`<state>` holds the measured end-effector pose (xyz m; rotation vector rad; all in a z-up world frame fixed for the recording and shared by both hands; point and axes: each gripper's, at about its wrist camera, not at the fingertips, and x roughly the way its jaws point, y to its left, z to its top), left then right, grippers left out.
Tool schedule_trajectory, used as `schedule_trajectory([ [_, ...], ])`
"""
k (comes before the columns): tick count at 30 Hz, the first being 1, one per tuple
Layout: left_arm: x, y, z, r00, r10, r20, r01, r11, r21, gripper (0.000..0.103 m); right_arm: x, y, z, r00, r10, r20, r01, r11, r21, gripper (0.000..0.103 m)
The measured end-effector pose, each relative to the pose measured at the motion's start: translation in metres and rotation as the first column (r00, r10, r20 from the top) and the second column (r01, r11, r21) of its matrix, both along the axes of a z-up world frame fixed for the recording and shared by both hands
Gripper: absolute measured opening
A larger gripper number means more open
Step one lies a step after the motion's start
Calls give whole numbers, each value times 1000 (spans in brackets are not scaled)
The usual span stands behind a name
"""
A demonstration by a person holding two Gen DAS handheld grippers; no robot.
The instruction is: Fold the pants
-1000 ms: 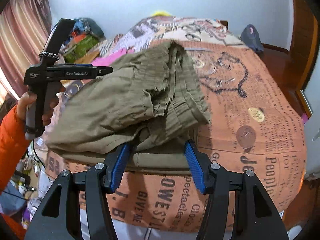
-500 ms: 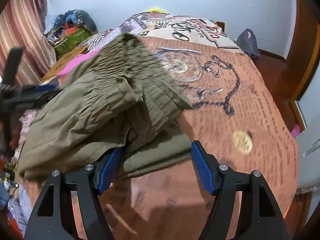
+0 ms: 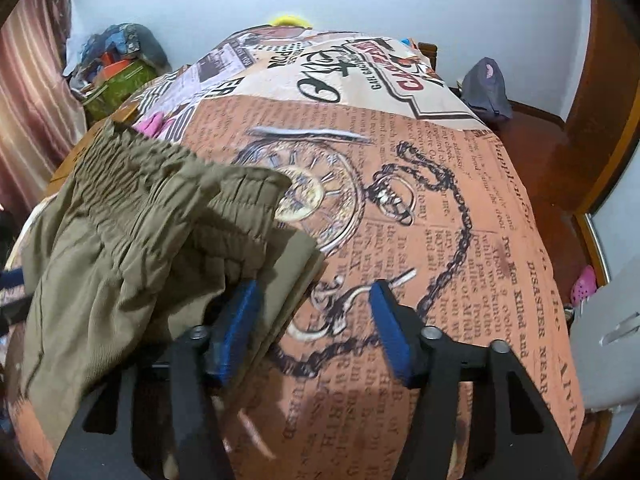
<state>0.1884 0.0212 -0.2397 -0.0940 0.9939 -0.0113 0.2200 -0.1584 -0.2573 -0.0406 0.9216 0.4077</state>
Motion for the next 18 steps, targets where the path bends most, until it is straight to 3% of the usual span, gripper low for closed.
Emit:
schedule_trajectory([
  [4, -1, 11, 17, 1000, -1, 14, 2, 1000, -21, 66, -12, -12, 20, 999, -15, 38, 16, 1000, -1, 45],
  [12, 19, 29, 70, 988, -59, 145, 49, 996, 69, 66, -37, -15, 66, 995, 3, 99, -12, 996, 88, 45],
  [15, 43, 28, 72, 985, -99, 139, 88, 993, 82, 61, -33, 3, 66, 995, 39, 97, -49, 994, 98, 45],
  [18, 62, 29, 61, 987, -134, 88, 132, 991, 29, 56, -25, 23, 55, 996, 69, 62, -76, 991, 108, 45],
])
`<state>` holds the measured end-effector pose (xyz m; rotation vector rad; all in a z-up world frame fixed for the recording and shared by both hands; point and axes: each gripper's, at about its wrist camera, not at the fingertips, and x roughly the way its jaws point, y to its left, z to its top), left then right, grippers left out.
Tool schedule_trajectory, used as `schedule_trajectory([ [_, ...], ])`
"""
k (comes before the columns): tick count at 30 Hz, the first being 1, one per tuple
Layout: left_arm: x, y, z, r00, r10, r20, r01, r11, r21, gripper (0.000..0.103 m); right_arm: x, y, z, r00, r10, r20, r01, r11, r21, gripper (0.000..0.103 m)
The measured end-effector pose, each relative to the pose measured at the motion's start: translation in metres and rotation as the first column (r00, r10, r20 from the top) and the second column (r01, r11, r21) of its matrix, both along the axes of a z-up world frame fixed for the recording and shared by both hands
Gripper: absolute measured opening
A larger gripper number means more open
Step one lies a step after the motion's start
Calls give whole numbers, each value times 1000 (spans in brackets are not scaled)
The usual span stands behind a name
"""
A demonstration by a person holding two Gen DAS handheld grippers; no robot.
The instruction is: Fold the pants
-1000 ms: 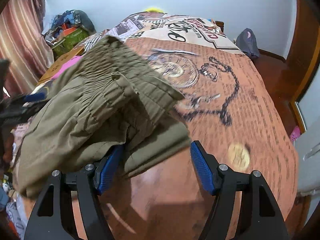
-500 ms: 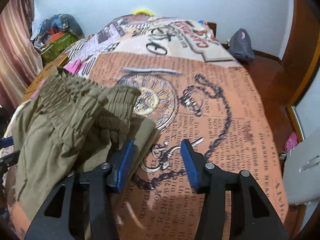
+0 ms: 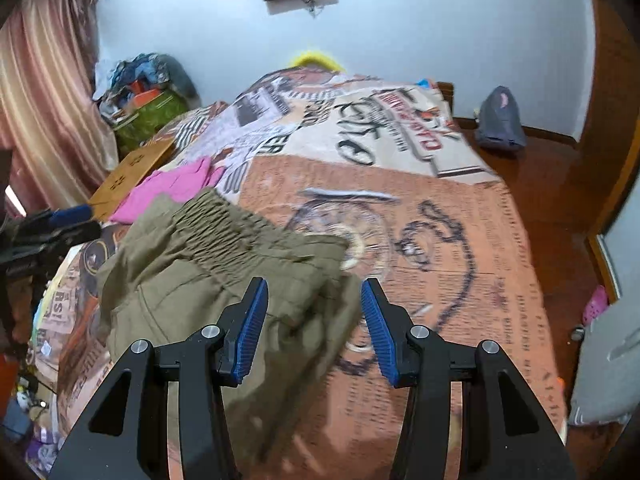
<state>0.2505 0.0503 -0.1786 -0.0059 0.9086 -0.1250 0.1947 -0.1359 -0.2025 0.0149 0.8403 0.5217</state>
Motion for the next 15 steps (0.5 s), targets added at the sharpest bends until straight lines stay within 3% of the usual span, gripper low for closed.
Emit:
schedule_trajectory([
  [4, 11, -3, -24, 997, -34, -65, 31, 999, -43, 54, 11, 15, -20, 998, 10, -60, -11, 1000, -2, 34],
  [8, 12, -5, -44, 996, -32, -87, 31, 999, -4, 54, 15, 13, -27, 997, -9, -79, 10, 1000, 15, 34],
  [15, 18, 7, -66, 993, -26, -119, 19, 998, -55, 55, 21, 13, -28, 995, 1, -99, 0, 1000, 18, 30],
])
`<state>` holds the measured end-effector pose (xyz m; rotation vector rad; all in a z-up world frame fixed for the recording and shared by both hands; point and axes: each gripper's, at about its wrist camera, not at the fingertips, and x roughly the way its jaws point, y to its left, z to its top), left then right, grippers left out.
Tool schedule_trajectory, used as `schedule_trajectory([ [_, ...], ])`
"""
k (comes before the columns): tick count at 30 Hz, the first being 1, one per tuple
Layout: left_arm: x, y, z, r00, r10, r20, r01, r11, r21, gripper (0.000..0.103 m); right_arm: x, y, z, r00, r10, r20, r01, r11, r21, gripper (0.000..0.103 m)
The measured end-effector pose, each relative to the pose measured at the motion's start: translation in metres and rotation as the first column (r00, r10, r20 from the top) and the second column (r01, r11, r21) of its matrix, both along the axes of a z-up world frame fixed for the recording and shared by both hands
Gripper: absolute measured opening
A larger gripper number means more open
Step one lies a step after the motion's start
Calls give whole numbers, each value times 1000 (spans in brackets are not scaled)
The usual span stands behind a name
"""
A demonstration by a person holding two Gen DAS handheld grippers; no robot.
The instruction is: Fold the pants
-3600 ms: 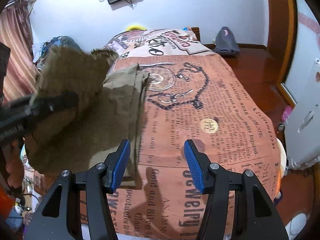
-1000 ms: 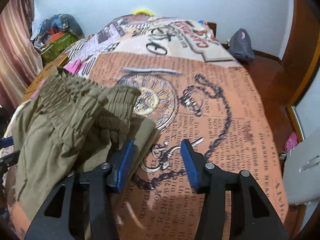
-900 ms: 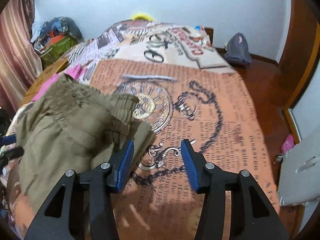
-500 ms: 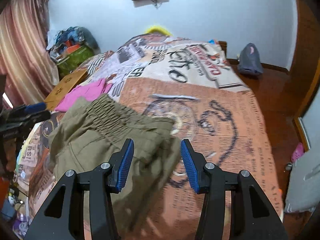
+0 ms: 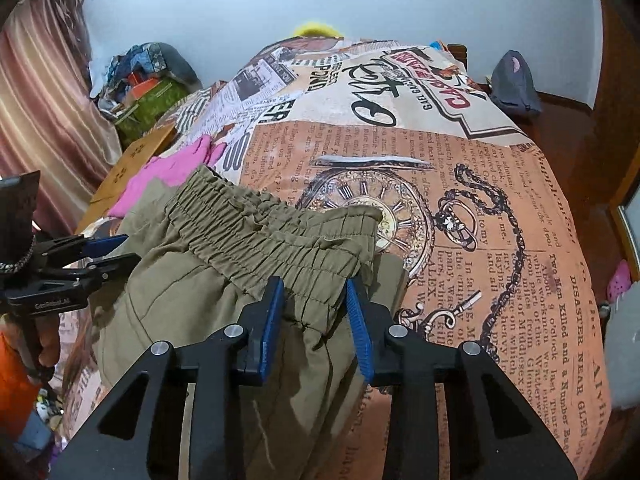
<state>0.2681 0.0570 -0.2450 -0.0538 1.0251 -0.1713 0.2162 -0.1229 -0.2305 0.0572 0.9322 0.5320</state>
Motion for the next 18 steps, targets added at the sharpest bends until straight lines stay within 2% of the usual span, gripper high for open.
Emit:
schedule_trajectory([
  [4, -5, -2, 1, 999, 4, 34, -5, 999, 37, 56, -3, 0, 3, 1000, 12, -12, -12, 1000, -7, 32],
  [11, -2, 3, -3, 1000, 6, 22, -6, 1000, 9, 56, 0, 8, -4, 999, 35, -17, -36, 998, -45, 30],
  [18, -2, 1, -3, 1000, 3, 20, -3, 1000, 20, 56, -2, 22, 17, 989, 70, 128, -56, 992, -116, 17],
])
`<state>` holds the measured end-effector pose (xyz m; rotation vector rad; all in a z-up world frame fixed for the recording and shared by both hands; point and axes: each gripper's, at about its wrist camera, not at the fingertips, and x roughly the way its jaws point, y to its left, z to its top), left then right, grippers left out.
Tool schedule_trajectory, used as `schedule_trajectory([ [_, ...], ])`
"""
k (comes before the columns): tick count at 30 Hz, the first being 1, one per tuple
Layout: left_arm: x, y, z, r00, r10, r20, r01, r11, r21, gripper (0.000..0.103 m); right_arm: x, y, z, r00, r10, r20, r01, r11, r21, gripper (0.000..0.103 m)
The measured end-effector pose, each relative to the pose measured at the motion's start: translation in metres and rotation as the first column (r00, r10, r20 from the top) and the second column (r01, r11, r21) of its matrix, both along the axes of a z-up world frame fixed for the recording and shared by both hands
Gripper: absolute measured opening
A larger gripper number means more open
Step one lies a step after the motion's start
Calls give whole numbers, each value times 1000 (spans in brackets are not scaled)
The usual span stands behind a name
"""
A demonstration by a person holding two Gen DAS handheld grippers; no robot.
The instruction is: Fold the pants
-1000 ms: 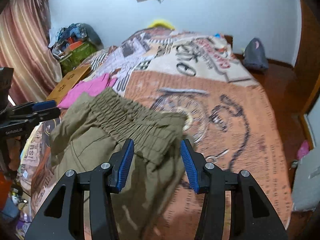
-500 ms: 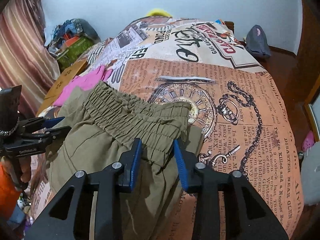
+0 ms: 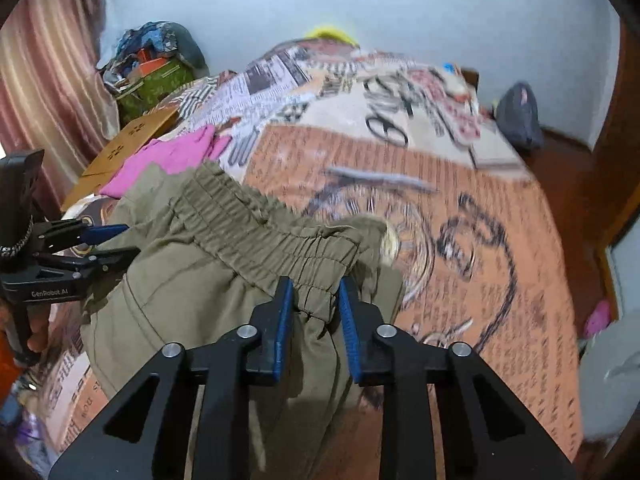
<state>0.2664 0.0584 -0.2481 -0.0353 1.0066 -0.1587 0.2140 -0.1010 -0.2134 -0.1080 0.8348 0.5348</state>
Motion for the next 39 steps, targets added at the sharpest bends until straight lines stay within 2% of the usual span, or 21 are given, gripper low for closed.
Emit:
schedule_trajectory([
  [3, 0, 1, 0, 1000, 7, 1, -7, 1000, 1, 56, 5, 6, 7, 999, 11, 31, -11, 1000, -11, 16],
  [7, -2, 11, 6, 999, 46, 1, -45, 999, -17, 58, 28, 16, -22, 999, -14, -43, 11, 997, -80, 17],
  [9, -8, 18, 15, 998, 65, 15, -65, 998, -3, 58, 26, 19, -25, 999, -12, -43, 7, 994, -109, 21],
  [12, -18, 29, 30, 995, 88, 47, -88, 996, 10, 58, 14, 19, -11, 1000, 4, -14, -6, 990, -137, 24],
  [15, -27, 45, 42, 987, 141, 70, -142, 990, 10, 58, -2, 15, 7, 1000, 13, 1, -13, 995, -99, 25],
  [17, -27, 54, 40, 987, 155, 47, -154, 988, -29, 58, -16, 15, 15, 1000, 22, 17, -21, 996, -85, 27],
  [19, -26, 58, 32, 990, 142, 7, -141, 987, -70, 58, -30, 18, 17, 999, 34, 19, -32, 997, -73, 35],
  [21, -24, 56, 16, 990, 141, -26, -141, 990, -19, 58, -39, 22, 11, 999, 43, 6, -43, 996, -78, 36],
  [24, -26, 52, -6, 987, 155, -36, -148, 978, 149, 58, -46, 24, -6, 999, 35, -28, -38, 993, -108, 36],
  [25, -29, 55, -13, 986, 163, -37, -153, 972, 180, 60, -48, 22, -10, 999, 27, -34, -31, 993, -110, 36],
  [27, -34, 65, -18, 982, 186, -40, -176, 967, 183, 60, -51, 14, -13, 999, 14, -42, -18, 995, -99, 36],
  [29, -40, 78, -21, 973, 225, -55, -207, 951, 230, 60, -52, 8, -12, 999, -5, -43, 1, 995, -103, 36],
  [32, -46, 95, -13, 970, 233, -69, -220, 964, 152, 56, -52, -2, -10, 999, -32, -36, 28, 992, -124, 36],
  [35, -44, 96, 8, 978, 208, -16, -206, 973, 102, 57, -51, -12, -1, 998, -62, -19, 60, 994, -96, 36],
  [39, -23, 78, 18, 989, 146, 4, -146, 988, 45, 74, -42, -12, 5, 996, -84, -7, 84, 995, -52, 36],
])
